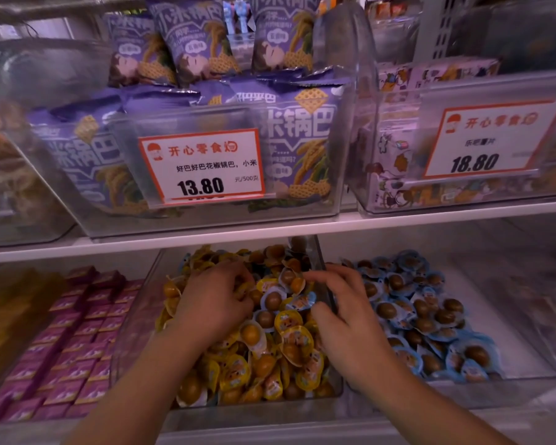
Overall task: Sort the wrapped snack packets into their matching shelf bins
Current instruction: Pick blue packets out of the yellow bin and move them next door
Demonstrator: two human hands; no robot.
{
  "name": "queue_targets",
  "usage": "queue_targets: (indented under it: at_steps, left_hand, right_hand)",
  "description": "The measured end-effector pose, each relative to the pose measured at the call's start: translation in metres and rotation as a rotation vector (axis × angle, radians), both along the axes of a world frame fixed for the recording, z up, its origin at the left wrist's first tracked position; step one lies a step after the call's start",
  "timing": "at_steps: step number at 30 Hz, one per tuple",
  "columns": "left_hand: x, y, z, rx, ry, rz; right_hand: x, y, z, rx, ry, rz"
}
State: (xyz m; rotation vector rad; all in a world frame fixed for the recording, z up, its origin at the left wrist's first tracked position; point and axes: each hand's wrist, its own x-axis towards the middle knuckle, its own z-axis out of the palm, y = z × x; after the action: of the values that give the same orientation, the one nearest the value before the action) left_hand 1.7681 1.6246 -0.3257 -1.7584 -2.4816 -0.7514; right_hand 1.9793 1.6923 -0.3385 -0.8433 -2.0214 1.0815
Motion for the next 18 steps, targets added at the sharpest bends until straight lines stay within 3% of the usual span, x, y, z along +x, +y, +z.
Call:
queue_targets:
  at_steps: [5, 10, 12, 15, 18]
  left_hand:
    - [-0.01, -0.008, 0.011, 0.087, -0.173, 0.09]
    - [-0.017, -0.022, 0.023, 0.235, -0.458, 0.089]
    - [-0.02, -0.027, 0.025, 0.299, -0.383, 0.16]
    - [-0.018, -0.032, 0.021, 0.33, 0.015, 0.303]
    - [0.0, -0.027, 0.015, 0.226, 0.231, 0.149]
  right_hand:
    - [0.0, 0.0, 0.0, 0.0, 0.0, -0.007]
    - [-0.002, -0.001, 0.001, 0.034, -0.006, -0.022]
    - [-0.003, -0.002, 0.001, 0.038, -0.012, -0.038]
    - [-0.004, -0.003, 0.001, 0.049, -0.017, -0.049]
    - [-0.005, -0.004, 0.001, 0.056, -0.022, -0.059]
